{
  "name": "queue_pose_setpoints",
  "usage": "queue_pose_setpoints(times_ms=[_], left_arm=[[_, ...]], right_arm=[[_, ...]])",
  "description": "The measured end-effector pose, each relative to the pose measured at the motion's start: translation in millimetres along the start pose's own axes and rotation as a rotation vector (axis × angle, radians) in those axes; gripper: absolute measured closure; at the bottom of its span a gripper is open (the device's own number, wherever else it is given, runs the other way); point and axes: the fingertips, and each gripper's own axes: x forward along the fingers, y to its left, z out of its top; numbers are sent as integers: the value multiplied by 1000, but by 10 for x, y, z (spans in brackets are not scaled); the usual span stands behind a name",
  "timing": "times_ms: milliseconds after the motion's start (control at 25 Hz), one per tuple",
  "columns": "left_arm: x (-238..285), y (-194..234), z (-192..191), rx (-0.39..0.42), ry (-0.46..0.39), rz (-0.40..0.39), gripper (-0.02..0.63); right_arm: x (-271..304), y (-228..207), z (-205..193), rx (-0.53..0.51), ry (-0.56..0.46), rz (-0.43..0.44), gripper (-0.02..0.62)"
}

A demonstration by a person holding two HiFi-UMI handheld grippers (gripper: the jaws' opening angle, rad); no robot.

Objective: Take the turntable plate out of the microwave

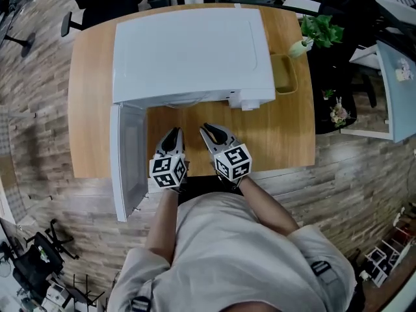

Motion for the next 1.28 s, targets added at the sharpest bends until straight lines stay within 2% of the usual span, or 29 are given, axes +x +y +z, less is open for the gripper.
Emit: queue_pose_setpoints(times_ms=[280,480,640,800,1040,1280], left_arm=[[348,203,-44,-303,6,-79,551],[450,298,-79,-377,16,-95,551],[522,314,-90,-433,9,-146,548],[631,335,-86,-537,-7,-185,540],[734,360,-77,-666,-34,-213,520],[792,414,-36,-746,-66,-246,515]], right_arm=[[377,-223,-89,291,-9,-9,532],[578,-314,-117,447,-19,-14,529],[679,-365,-170,560,-38,-15,529],[750,-448,-218,683,-62,-13,525],[851,-509,-231,764,-76,-7,518],[928,-492,-184,819,-86,6,508]])
